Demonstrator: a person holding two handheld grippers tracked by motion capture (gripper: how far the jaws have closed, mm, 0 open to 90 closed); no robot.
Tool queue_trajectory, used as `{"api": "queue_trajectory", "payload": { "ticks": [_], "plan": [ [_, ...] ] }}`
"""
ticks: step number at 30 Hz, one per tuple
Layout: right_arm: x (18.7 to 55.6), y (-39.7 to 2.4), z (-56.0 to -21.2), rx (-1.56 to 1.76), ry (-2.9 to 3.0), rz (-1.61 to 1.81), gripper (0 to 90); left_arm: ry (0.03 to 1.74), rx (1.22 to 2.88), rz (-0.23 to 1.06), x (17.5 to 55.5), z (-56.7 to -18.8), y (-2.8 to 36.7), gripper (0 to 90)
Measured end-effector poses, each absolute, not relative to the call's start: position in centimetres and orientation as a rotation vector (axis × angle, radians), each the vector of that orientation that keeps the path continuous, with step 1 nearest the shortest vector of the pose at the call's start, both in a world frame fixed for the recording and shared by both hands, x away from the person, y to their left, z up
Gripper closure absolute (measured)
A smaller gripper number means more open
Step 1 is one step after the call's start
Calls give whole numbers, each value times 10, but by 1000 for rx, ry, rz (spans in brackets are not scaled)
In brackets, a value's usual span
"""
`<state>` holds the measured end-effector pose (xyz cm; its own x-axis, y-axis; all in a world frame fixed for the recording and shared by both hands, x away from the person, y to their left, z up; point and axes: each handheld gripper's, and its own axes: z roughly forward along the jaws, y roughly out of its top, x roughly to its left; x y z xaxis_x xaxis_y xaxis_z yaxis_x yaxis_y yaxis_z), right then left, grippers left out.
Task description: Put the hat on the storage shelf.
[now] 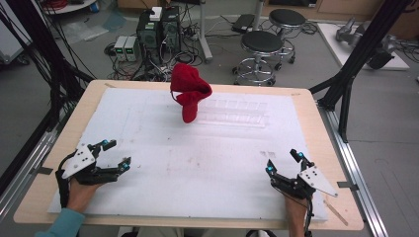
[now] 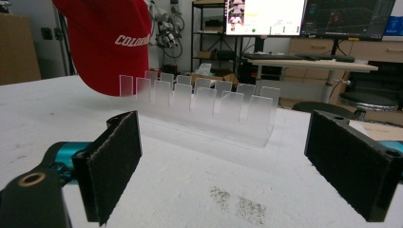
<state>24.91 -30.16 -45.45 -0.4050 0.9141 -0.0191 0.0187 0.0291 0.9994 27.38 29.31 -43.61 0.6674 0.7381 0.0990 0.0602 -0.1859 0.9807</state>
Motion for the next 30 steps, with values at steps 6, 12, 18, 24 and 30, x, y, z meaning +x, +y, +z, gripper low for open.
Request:
{"api": "queue_trajectory", "payload": {
  "ticks": [6,12,18,24,30],
  "plan": [
    [249,-301,-455,987,1543,1478,110,686,1642,687,270,-445,300,195],
    [250,-301,-454,989,1544,1475,110,705,1599,698,267,-450,303,195],
    [249,-301,-454,989,1541,1473,110,719,1564,684,267,-451,307,193],
    [249,-301,-455,981,1534,1476,110,728,1523,692,265,-452,310,195],
    [248,-300,-455,974,1539,1465,110,719,1511,707,263,-453,309,194]
  ]
}}
